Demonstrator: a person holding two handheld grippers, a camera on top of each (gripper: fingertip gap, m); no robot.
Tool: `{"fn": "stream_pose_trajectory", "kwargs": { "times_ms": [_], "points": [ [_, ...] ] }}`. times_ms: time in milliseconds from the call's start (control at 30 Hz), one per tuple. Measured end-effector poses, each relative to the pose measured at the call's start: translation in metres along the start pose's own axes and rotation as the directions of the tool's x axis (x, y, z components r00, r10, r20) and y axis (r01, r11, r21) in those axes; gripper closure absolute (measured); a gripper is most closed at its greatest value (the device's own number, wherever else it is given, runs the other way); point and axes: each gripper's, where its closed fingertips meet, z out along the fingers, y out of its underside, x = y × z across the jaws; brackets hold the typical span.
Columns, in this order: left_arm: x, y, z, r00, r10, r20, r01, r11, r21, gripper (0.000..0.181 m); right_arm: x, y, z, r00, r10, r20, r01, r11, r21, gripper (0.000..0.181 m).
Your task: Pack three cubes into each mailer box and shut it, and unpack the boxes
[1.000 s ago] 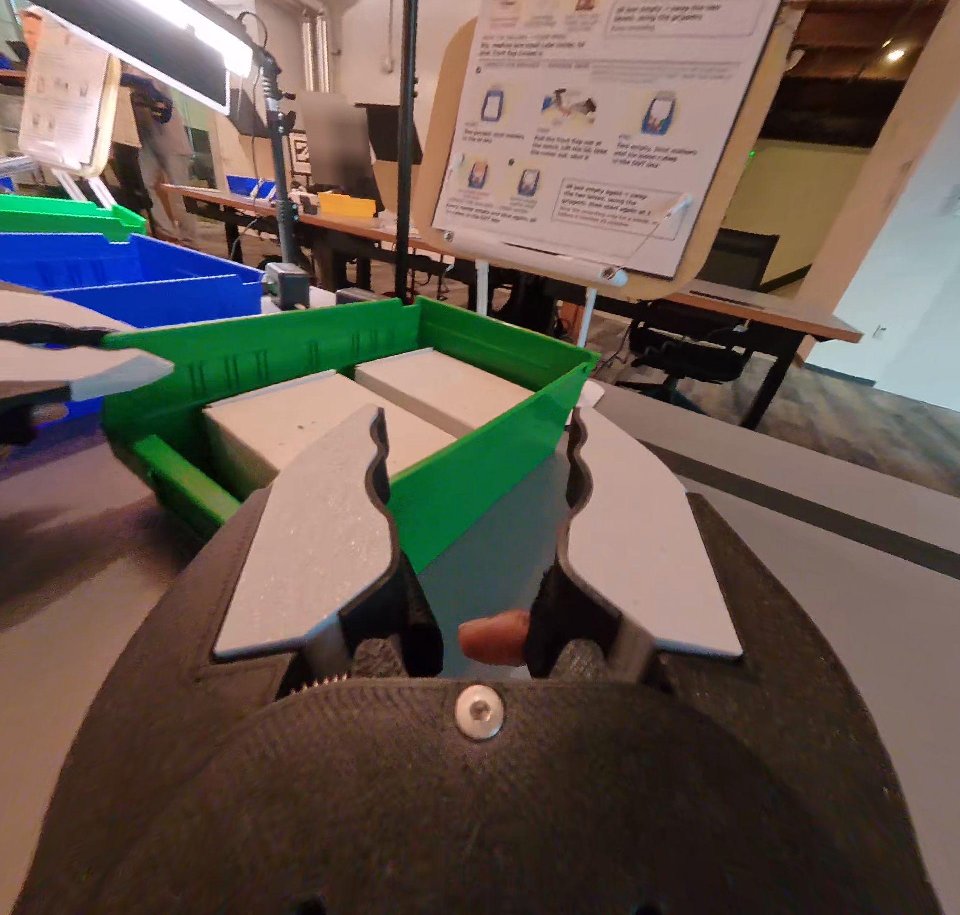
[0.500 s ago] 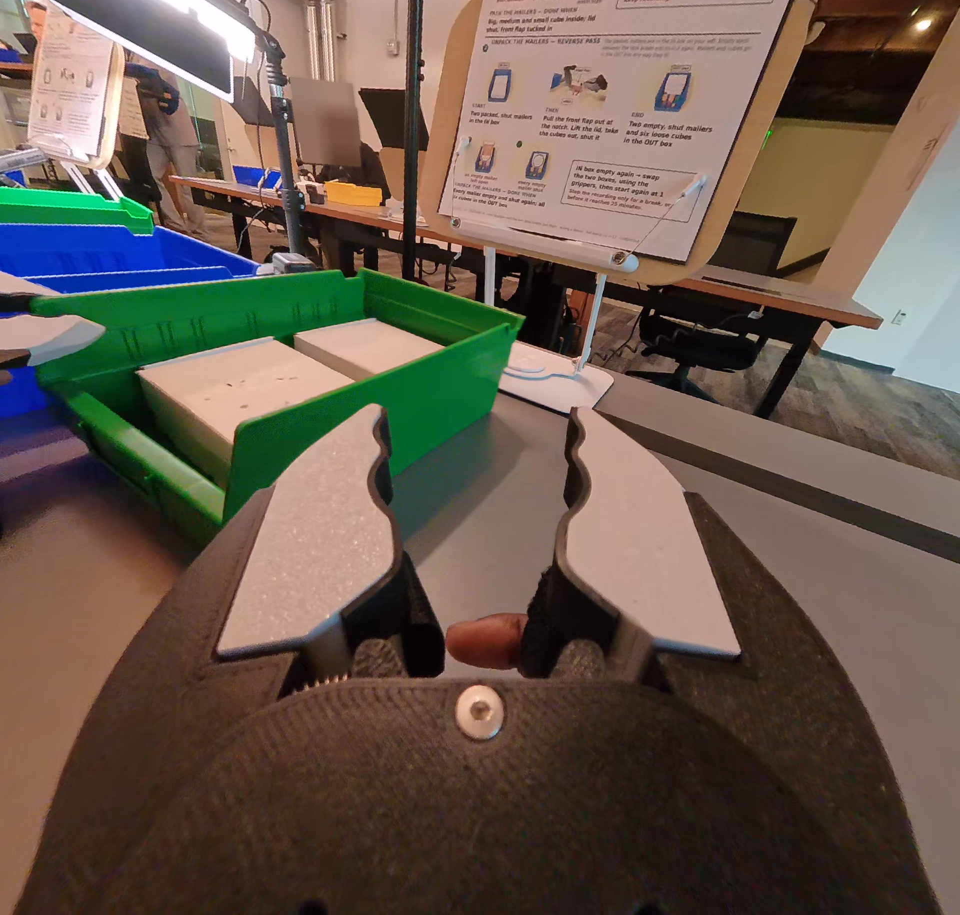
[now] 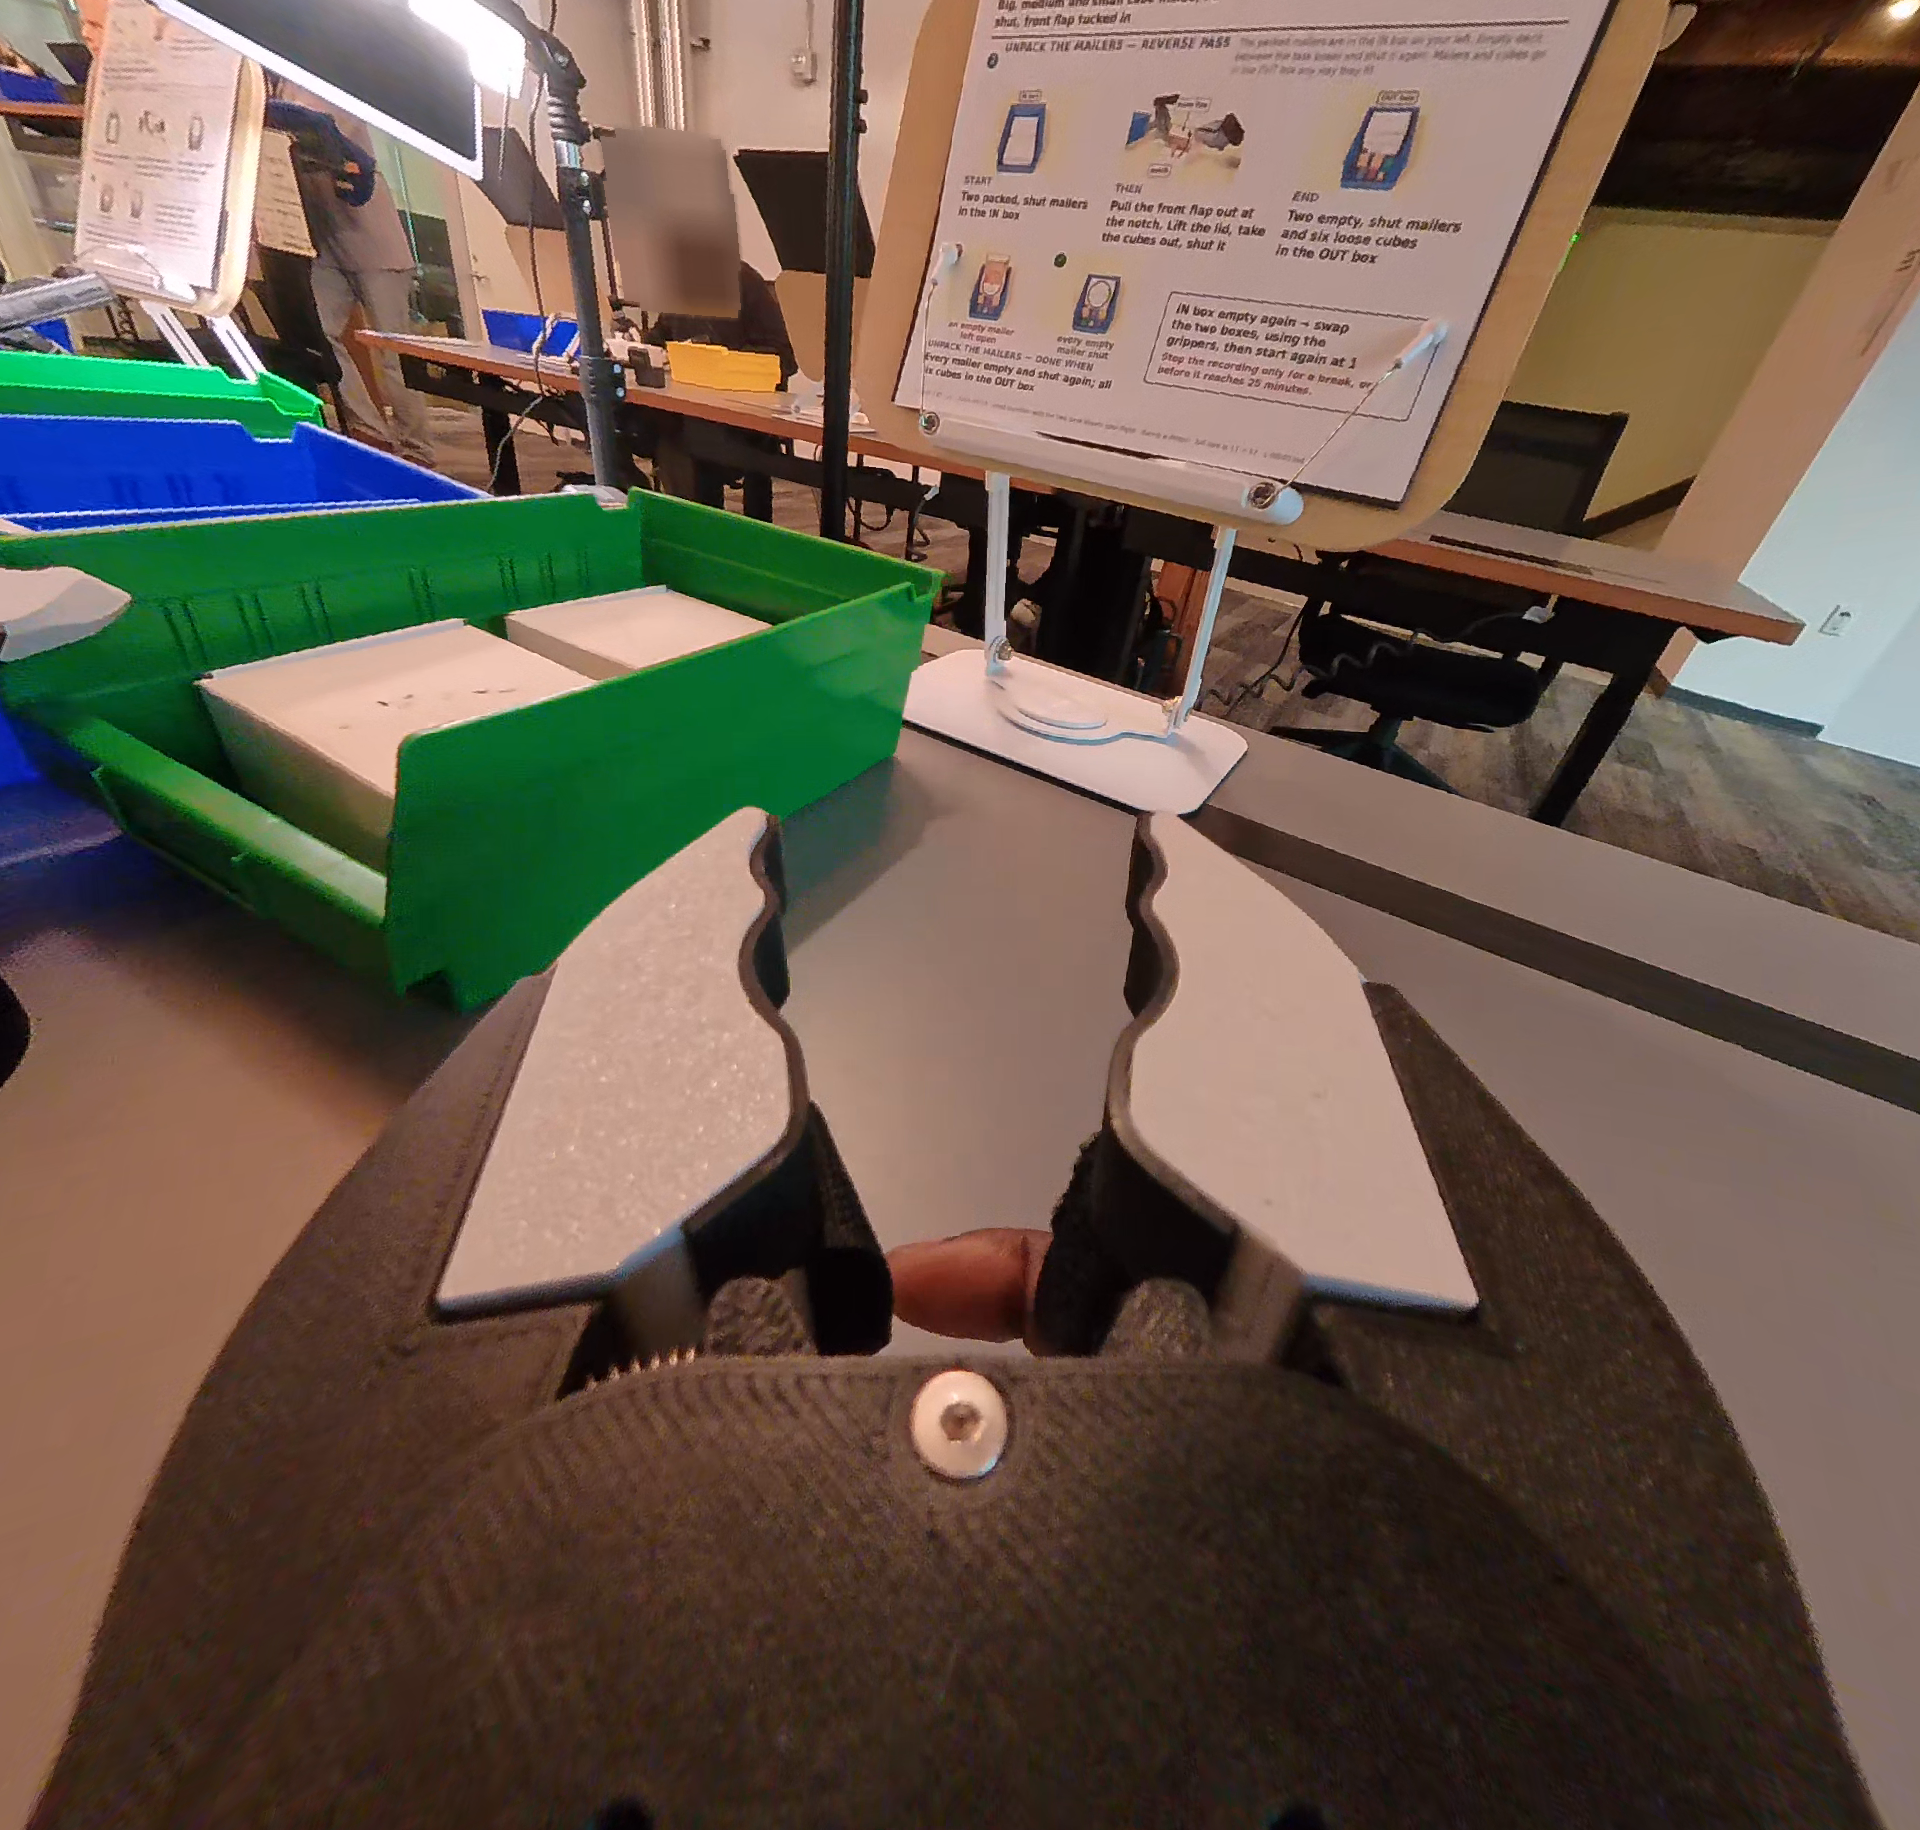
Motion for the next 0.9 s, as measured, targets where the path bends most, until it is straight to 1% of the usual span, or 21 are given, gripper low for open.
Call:
{"fn": "stream_pose_trajectory", "kwargs": {
  "times_ms": [100,133,167,200,233,300,333,400,433,467,500,567,600,633,667,700,733,767,800,833,900],
  "points": [
    [0.004,-0.003,-0.002,1.000,-0.004,-0.023,0.005,1.000,0.024,0.165,-0.002,0.001,0.000,1.000,-0.007,0.009,0.007,1.000,-0.003,0.117],
    [0.007,-0.002,-0.002,0.999,0.002,-0.045,-0.001,1.000,0.020,0.159,-0.003,0.000,0.000,1.000,-0.005,0.014,0.005,1.000,-0.001,0.116],
    [0.013,-0.002,-0.004,0.997,0.006,-0.078,-0.005,1.000,0.023,0.150,-0.003,-0.001,0.000,1.000,0.001,0.017,-0.001,1.000,0.002,0.116],
    [0.022,-0.004,-0.008,0.991,-0.004,-0.137,0.009,0.999,0.037,0.134,-0.002,-0.001,-0.001,1.000,0.008,0.015,-0.008,1.000,0.006,0.115],
    [0.029,-0.009,-0.014,0.979,-0.044,-0.199,0.058,0.996,0.065,0.120,-0.001,-0.002,-0.001,1.000,0.013,0.013,-0.013,1.000,0.009,0.115],
    [0.038,-0.025,-0.039,0.932,-0.138,-0.334,0.204,0.964,0.172,0.103,0.002,-0.002,-0.001,1.000,0.021,0.007,-0.021,1.000,0.011,0.115],
    [0.039,-0.033,-0.056,0.897,-0.164,-0.409,0.276,0.934,0.229,0.099,0.002,-0.002,-0.002,1.000,0.026,0.005,-0.026,1.000,0.012,0.115],
    [0.030,-0.051,-0.094,0.837,-0.158,-0.524,0.399,0.832,0.386,0.099,0.003,-0.001,-0.001,1.000,0.030,0.005,-0.030,0.999,0.010,0.115],
    [0.020,-0.058,-0.110,0.823,-0.119,-0.555,0.415,0.794,0.444,0.100,0.003,-0.001,-0.001,1.000,0.028,0.005,-0.028,1.000,0.008,0.115],
    [0.010,-0.060,-0.121,0.808,-0.083,-0.584,0.410,0.791,0.454,0.100,0.003,0.000,-0.001,1.000,0.024,0.005,-0.024,1.000,0.004,0.114],
    [-0.001,-0.057,-0.129,0.784,-0.048,-0.619,0.392,0.811,0.434,0.100,0.003,0.001,-0.001,1.000,0.019,0.002,-0.019,1.000,0.001,0.114],
    [-0.020,-0.040,-0.142,0.722,0.027,-0.692,0.315,0.877,0.363,0.098,0.004,0.000,-0.002,1.000,0.014,-0.002,-0.014,1.000,0.005,0.114],
    [-0.033,-0.026,-0.142,0.718,0.052,-0.694,0.254,0.909,0.331,0.096,0.004,-0.001,-0.002,1.000,0.018,-0.002,-0.018,1.000,0.009,0.114],
    [-0.047,-0.008,-0.136,0.728,0.083,-0.681,0.175,0.938,0.300,0.096,0.005,-0.001,-0.002,1.000,0.022,-0.002,-0.022,1.000,0.012,0.114],
    [-0.056,0.019,-0.128,0.713,0.115,-0.691,0.069,0.970,0.233,0.097,0.005,-0.001,-0.002,1.000,0.026,-0.001,-0.026,1.000,0.011,0.114],
    [-0.064,0.051,-0.120,0.677,0.111,-0.727,-0.049,0.993,0.106,0.100,0.004,0.000,-0.002,1.000,0.027,0.000,-0.027,1.000,0.008,0.114],
    [-0.072,0.083,-0.110,0.652,0.081,-0.754,-0.159,0.987,-0.032,0.101,0.004,0.001,-0.001,1.000,0.025,-0.001,-0.025,1.000,0.004,0.114],
    [-0.082,0.109,-0.100,0.640,0.081,-0.764,-0.268,0.955,-0.123,0.101,0.003,0.003,0.000,1.000,0.024,0.001,-0.024,1.000,-0.001,0.114],
    [-0.091,0.129,-0.091,0.621,0.135,-0.772,-0.374,0.917,-0.141,0.101,0.002,0.005,0.001,1.000,0.023,0.007,-0.023,1.000,-0.009,0.114],
    [-0.097,0.138,-0.082,0.597,0.211,-0.774,-0.453,0.885,-0.108,0.101,0.001,0.006,0.002,1.000,0.022,0.010,-0.021,1.000,-0.017,0.114],
    [-0.106,0.142,-0.061,0.563,0.347,-0.750,-0.549,0.835,-0.025,0.100,0.001,0.009,0.002,1.000,0.009,0.008,-0.009,1.000,-0.025,0.113]
  ]
}}
